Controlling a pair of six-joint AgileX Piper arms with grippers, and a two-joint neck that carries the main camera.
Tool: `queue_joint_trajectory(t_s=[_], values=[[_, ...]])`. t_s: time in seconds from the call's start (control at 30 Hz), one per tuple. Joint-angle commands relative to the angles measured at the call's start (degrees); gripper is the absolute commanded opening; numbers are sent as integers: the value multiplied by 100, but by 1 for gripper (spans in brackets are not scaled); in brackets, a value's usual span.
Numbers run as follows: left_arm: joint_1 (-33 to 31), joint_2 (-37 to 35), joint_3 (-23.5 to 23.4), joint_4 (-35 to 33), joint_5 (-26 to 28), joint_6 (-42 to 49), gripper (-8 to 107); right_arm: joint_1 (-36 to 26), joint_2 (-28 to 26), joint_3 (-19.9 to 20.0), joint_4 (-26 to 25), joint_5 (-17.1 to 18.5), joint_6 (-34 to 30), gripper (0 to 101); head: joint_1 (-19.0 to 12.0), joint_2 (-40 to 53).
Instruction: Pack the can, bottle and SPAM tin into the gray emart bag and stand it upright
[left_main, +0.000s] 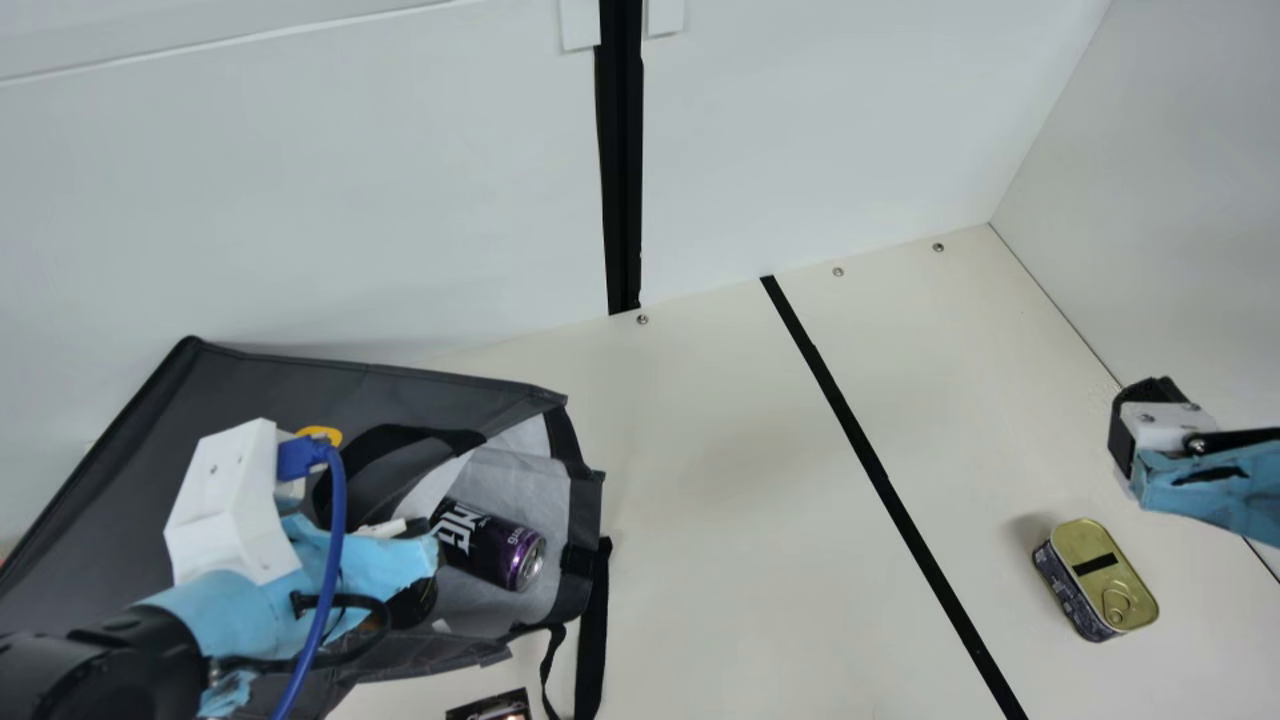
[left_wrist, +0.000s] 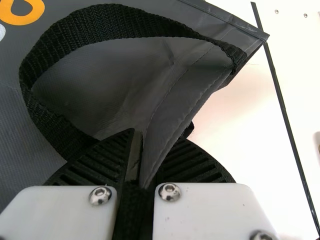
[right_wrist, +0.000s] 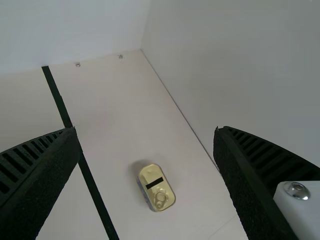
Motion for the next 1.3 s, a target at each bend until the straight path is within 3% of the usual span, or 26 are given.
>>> queue_joint_trajectory(t_s=[0.0,0.6,1.27], values=[[0,0,0,0,0,0,-8,-229,-7,19,212,-12,-44,95,-130,-5],[0,0,0,0,0,0,-8,-1622,-94,95,1385,-12,-573,95,-130,-5],[0,0,0,0,0,0,-8,-1941,-77,170,1712,-12,-787,95,-130,-5]])
